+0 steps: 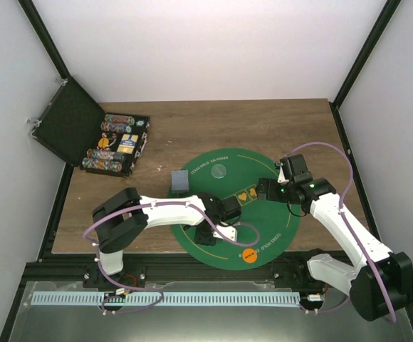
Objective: Distribute texas hold em gaming equipment
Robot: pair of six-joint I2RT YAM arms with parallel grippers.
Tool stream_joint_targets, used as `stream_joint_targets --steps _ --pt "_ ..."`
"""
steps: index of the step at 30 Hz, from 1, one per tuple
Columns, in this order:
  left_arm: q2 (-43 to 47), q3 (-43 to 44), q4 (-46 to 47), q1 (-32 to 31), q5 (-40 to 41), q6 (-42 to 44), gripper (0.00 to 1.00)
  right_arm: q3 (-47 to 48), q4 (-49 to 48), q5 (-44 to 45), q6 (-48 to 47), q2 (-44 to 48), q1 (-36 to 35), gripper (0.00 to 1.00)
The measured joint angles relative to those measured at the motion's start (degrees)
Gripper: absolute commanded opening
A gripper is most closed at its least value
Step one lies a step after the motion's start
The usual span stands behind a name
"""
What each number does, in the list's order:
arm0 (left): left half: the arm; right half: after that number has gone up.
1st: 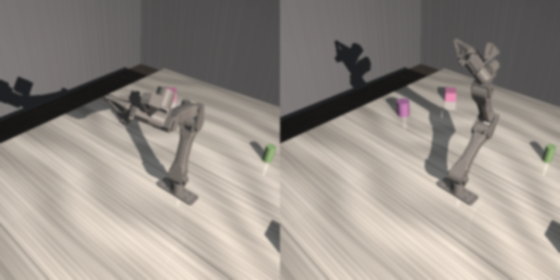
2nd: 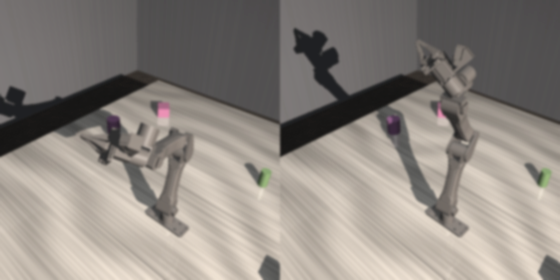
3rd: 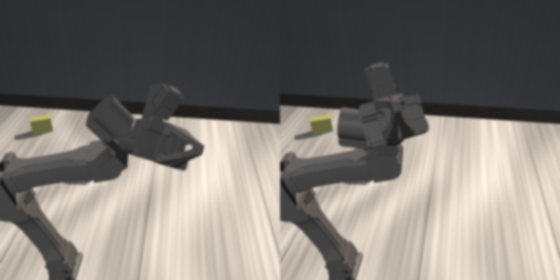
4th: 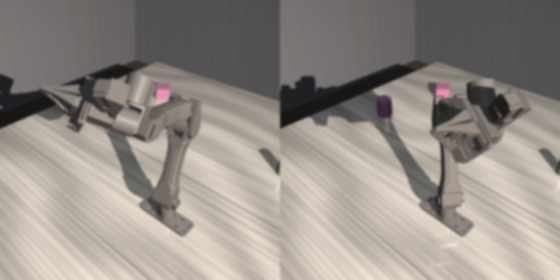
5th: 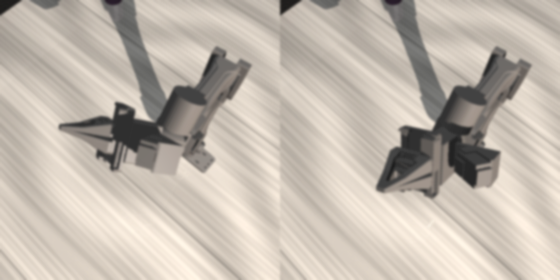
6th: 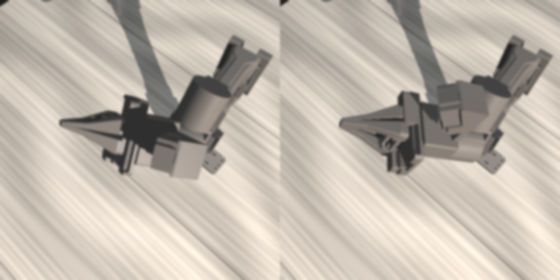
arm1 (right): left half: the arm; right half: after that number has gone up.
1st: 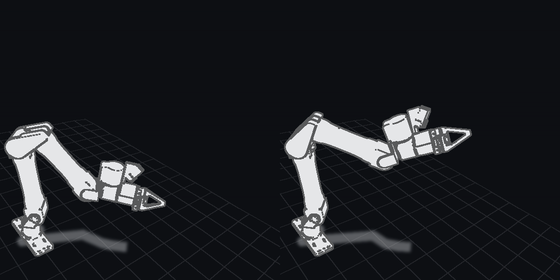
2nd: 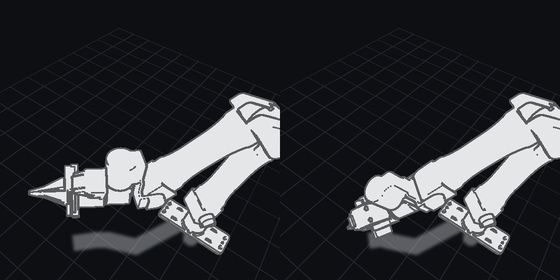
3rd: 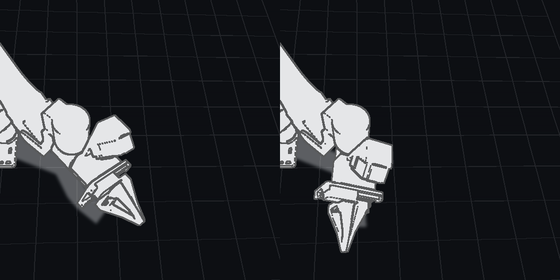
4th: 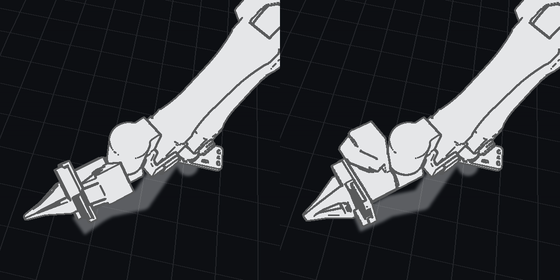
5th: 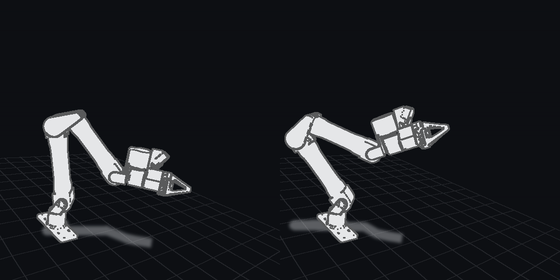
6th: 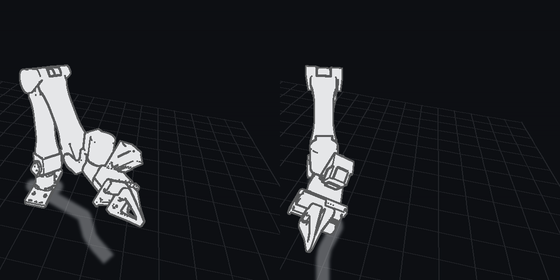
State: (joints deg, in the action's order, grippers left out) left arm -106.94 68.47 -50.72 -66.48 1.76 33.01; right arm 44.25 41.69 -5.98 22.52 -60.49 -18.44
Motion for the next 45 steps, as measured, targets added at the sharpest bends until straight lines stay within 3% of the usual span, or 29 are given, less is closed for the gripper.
stream_joint_targets --steps 6,10,18,30,35,38,41,45 --pt "0.0 0.0 0.1 -0.1 0.5 1.0 0.54 0.7 0.5 0.0 -0.5 0.1 0.0 0.99" --pt "0.0 0.2 0.3 0.0 0.4 1.7 0.73 1.6 1.1 -0.5 -1.0 -0.3 0.0 1.00" --pt "0.2 4.9 -2.5 0.0 -2.9 1.6 0.84 6.2 2.4 -1.8 -2.2 -1.8 0.0 1.00" --pt "12.5 11.8 -14.6 1.7 -12.4 3.3 0.85 16.3 4.0 -4.3 -3.5 -3.7 0.0 0.98" --pt "18.3 14.5 -20.1 12.2 -16.4 3.4 0.88 19.6 4.6 -5.4 -3.1 -4.8 -0.2 0.91" --pt "21.9 14.7 -21.6 23.7 -17.6 3.0 0.91 19.8 5.5 -3.1 -0.7 -6.1 -3.0 0.92" --pt "25.4 14.3 -21.4 37.0 -18.9 2.2 0.92 20.0 6.7 -0.8 2.3 -9.7 -14.1 0.99" --pt "28.5 12.3 -20.7 52.1 -20.3 0.9 0.92 20.9 8.3 1.1 6.9 -20.4 -30.1 1.00"
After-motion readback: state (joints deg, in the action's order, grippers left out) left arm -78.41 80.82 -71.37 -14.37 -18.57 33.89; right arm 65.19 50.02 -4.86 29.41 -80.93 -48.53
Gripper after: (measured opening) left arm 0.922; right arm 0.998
